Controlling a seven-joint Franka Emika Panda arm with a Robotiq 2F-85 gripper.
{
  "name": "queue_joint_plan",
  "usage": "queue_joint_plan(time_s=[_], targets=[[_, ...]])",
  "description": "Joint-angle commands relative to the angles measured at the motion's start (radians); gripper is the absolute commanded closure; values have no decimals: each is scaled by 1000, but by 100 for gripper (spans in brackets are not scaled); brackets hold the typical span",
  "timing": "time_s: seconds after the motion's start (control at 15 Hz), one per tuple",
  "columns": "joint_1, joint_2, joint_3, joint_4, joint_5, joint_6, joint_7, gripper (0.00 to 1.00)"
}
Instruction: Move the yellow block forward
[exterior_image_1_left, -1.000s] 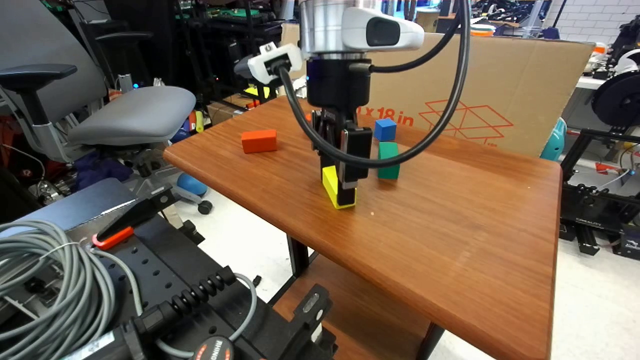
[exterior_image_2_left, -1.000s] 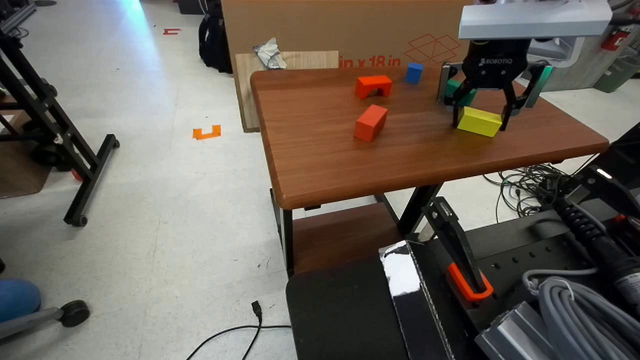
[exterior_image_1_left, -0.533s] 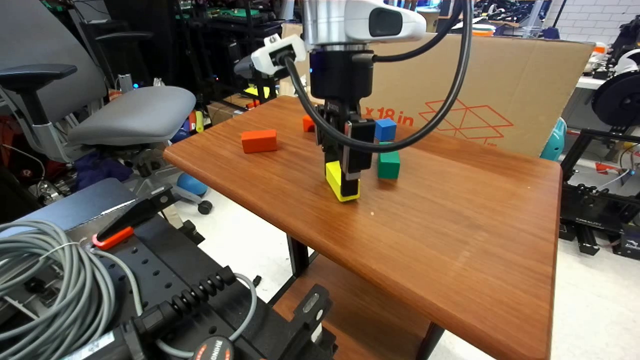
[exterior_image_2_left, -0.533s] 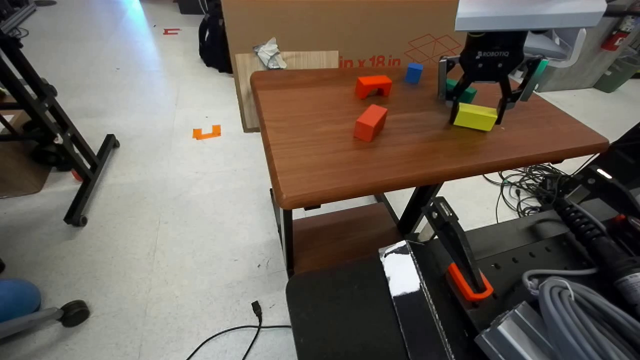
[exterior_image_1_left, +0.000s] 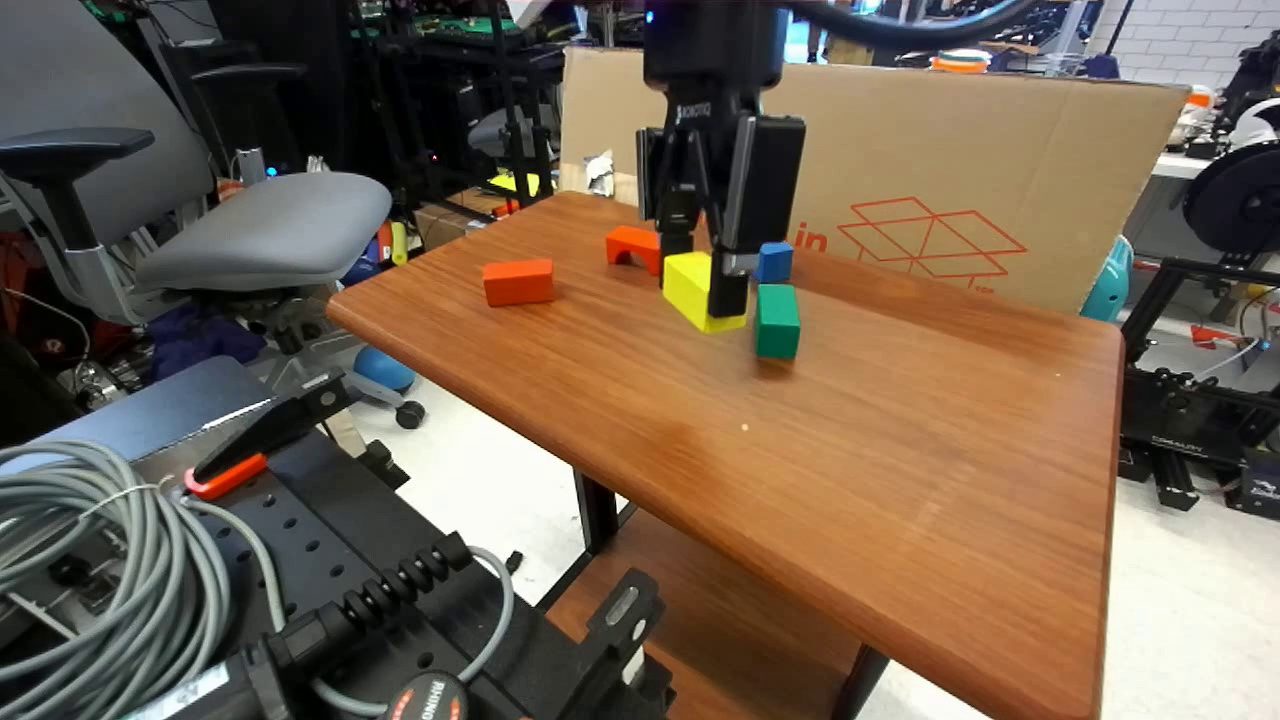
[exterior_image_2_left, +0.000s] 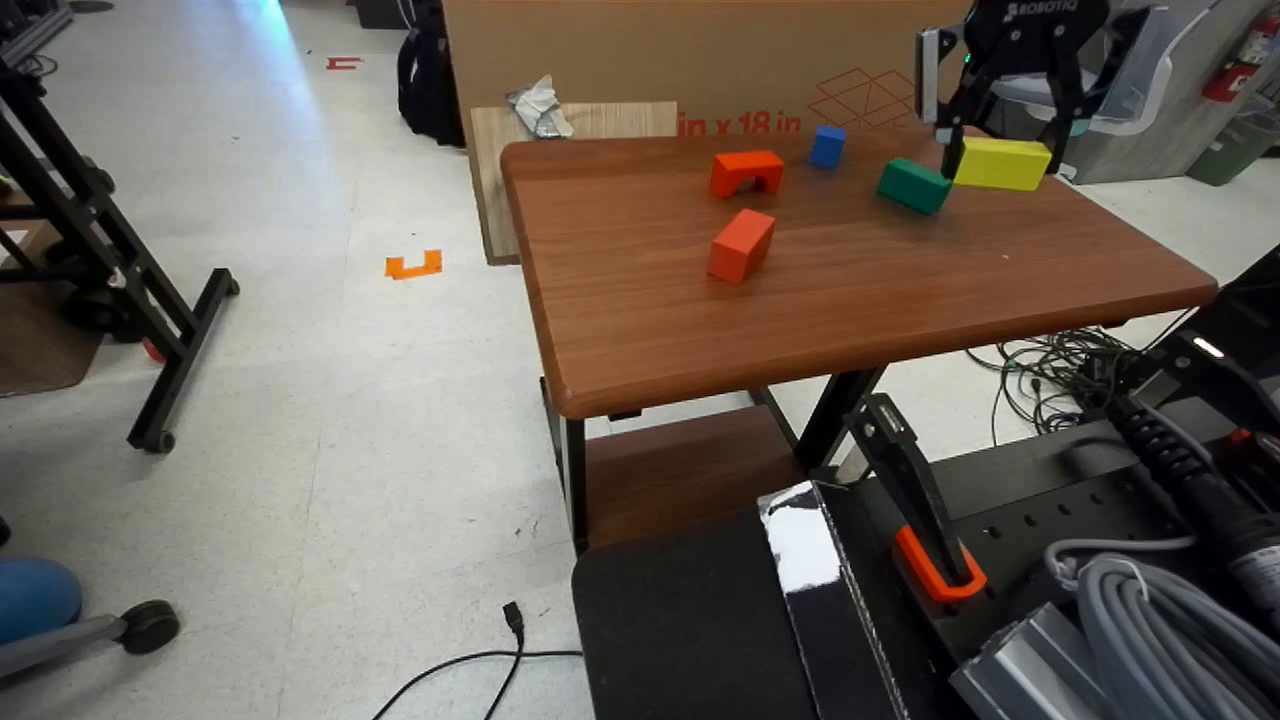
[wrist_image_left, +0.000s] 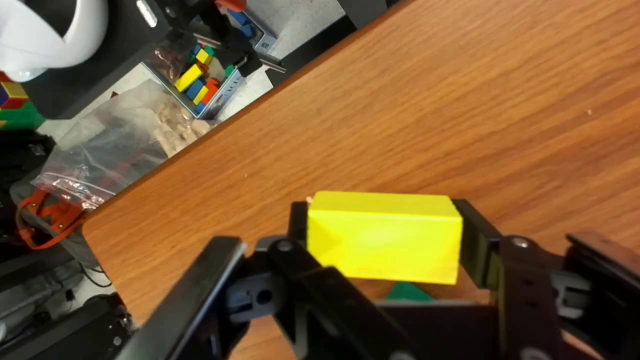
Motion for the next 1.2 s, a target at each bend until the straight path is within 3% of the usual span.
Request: queue_joint_plan(time_s=[0.0,0.4,1.13], targets=[[-48,26,10,79,-13,-30,-205,55],[-119,126,6,229,-4,-59,-437,55],[-174,297,-7,436,-24,-48,-563,55]])
